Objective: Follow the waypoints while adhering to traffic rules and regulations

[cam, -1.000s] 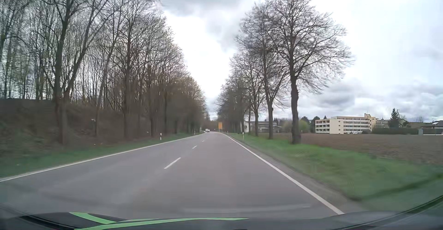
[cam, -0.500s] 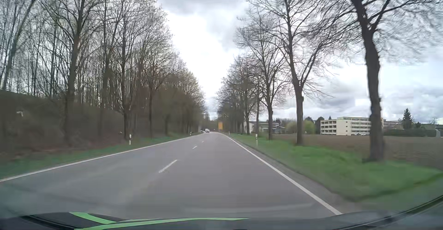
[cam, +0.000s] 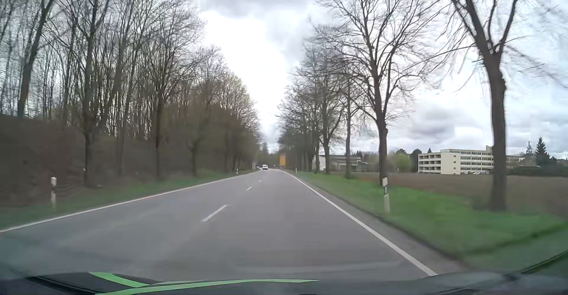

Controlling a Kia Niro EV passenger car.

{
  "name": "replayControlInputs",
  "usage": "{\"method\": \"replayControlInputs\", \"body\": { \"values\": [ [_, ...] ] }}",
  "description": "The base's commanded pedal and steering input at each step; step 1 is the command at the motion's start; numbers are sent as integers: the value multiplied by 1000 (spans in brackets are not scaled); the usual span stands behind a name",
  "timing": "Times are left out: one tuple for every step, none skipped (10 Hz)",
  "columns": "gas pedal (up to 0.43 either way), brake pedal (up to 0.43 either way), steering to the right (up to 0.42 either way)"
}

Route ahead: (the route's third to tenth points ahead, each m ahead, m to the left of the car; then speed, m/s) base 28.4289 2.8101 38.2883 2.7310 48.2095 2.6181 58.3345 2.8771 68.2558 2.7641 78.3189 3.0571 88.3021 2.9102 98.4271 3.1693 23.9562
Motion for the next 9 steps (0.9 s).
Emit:
{"method": "replayControlInputs", "body": {
  "values": [
    [197,0,1],
    [197,0,1],
    [197,0,1],
    [197,0,1],
    [197,0,1],
    [197,0,1],
    [197,0,1],
    [197,0,0],
    [209,0,0]
  ]
}}
